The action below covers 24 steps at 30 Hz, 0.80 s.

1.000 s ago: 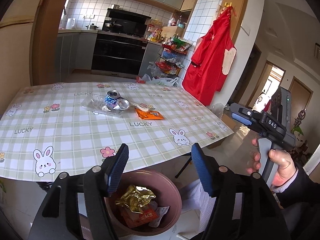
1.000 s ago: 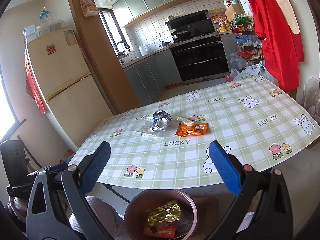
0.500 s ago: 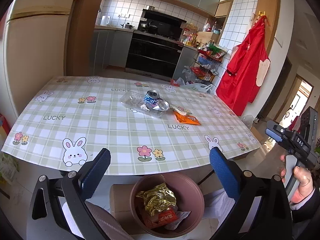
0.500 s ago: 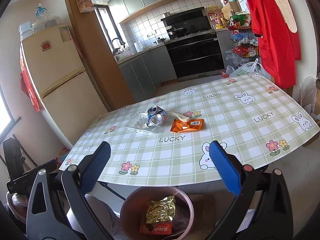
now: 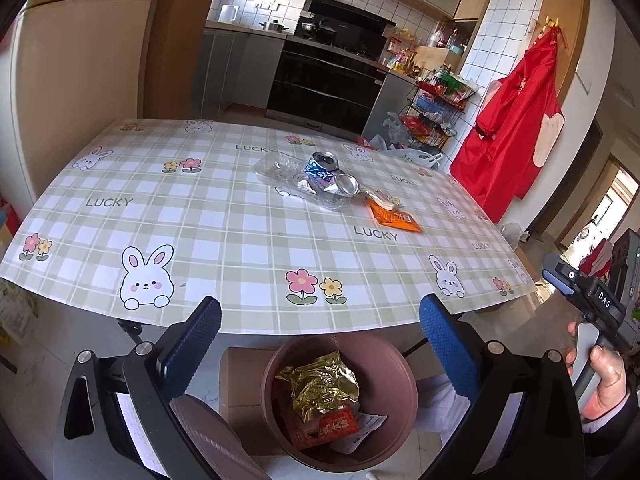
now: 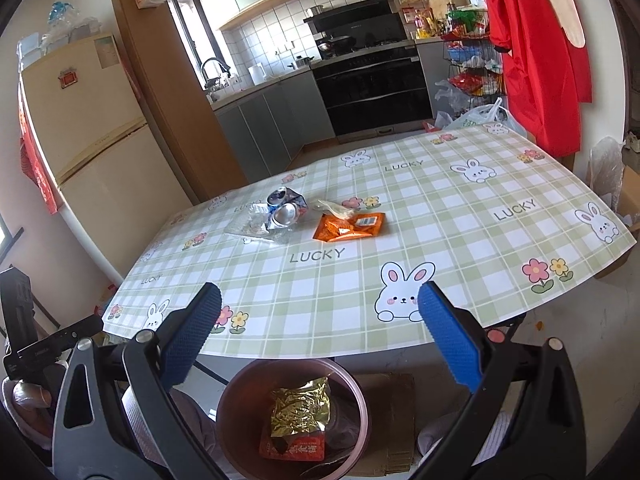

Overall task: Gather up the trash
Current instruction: 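Reach the right gripper toward the crushed blue can on the table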

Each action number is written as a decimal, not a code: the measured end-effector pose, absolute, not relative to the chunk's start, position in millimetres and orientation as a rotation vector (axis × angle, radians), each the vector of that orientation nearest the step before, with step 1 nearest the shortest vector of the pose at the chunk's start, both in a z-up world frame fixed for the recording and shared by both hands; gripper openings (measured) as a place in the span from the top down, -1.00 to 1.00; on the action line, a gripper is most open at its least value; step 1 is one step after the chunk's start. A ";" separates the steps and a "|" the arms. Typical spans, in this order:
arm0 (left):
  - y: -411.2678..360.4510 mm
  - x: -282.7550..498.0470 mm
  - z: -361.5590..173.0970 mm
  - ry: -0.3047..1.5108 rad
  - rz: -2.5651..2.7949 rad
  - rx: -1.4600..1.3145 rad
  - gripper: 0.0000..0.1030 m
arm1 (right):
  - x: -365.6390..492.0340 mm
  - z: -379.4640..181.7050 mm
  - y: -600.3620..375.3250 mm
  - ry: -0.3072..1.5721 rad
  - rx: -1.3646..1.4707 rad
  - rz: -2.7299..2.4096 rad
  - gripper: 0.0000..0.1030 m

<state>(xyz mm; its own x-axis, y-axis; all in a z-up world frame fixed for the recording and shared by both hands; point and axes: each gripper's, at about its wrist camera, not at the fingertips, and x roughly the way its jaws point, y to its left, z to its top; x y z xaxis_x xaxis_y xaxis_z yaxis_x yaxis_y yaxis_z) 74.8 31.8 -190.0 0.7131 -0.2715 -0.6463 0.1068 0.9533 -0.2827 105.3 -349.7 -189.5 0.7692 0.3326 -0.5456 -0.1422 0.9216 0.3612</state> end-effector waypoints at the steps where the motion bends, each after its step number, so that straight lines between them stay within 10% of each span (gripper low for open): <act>1: 32.1 76.4 -192.2 0.754 -0.207 -0.231 -0.88 | 106.9 -192.4 -350.1 0.649 0.310 0.254 -0.89; 24: 29.3 158.5 -232.1 0.858 -0.170 -0.285 -0.88 | 211.8 -229.6 -322.5 0.739 0.269 0.323 -0.89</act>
